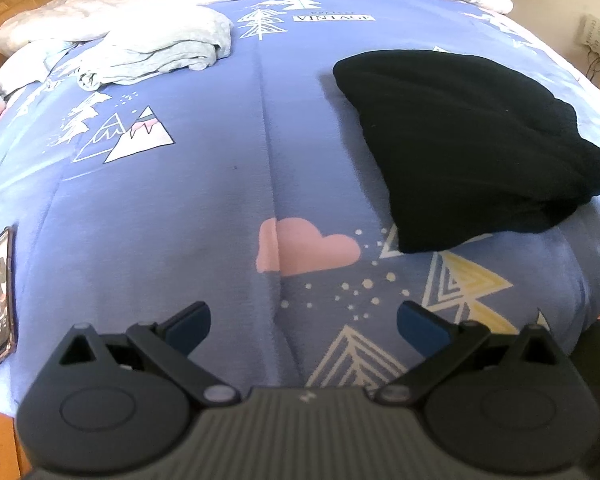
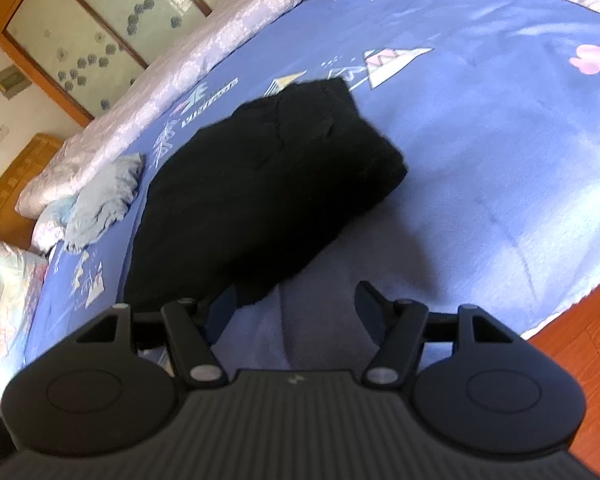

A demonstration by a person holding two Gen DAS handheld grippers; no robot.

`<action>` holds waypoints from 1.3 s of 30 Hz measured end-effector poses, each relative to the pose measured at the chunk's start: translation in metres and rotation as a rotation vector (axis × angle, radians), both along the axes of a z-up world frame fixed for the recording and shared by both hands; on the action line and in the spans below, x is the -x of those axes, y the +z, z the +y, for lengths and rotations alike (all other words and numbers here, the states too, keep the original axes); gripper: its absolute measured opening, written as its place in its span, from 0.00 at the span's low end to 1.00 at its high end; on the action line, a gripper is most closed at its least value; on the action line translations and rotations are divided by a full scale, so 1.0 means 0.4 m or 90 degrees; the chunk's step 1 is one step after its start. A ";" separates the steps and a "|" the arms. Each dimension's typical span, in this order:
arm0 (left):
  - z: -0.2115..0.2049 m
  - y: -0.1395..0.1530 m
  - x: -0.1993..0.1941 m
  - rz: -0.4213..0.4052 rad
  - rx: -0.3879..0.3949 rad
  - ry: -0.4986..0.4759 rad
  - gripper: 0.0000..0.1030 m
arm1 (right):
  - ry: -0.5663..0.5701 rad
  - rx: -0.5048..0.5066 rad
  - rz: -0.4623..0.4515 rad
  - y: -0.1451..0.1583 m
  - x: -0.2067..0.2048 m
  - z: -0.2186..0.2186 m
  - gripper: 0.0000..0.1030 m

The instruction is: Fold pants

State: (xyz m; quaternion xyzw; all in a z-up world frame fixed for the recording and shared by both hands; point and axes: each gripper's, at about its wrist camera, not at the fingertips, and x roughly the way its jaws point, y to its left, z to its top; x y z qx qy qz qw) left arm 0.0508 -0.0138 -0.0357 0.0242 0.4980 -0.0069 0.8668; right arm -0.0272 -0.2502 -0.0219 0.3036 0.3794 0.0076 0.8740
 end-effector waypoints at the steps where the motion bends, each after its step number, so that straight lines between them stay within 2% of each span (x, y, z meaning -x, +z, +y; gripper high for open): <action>1: 0.000 0.000 -0.001 0.000 -0.002 0.001 1.00 | -0.007 -0.005 -0.003 0.002 0.001 -0.011 0.66; 7: 0.009 0.008 -0.013 -0.003 -0.007 0.011 1.00 | -0.045 -0.047 -0.011 0.003 0.006 -0.073 0.66; 18: 0.012 0.034 -0.037 -0.009 -0.002 -0.002 1.00 | -0.050 -0.079 -0.026 0.019 -0.011 -0.145 0.66; 25: 0.004 0.038 -0.055 0.001 0.014 -0.018 1.00 | -0.058 -0.119 -0.053 0.013 -0.004 -0.184 0.72; 29: 0.011 0.044 -0.072 0.012 0.066 -0.028 1.00 | -0.049 -0.124 -0.065 0.013 -0.014 -0.193 0.78; 32: 0.032 0.050 -0.093 0.022 0.132 -0.032 1.00 | -0.043 -0.127 -0.059 0.005 -0.030 -0.207 0.78; 39: 0.059 0.064 -0.164 0.032 0.227 -0.038 1.00 | -0.033 -0.109 -0.055 0.006 -0.063 -0.224 0.79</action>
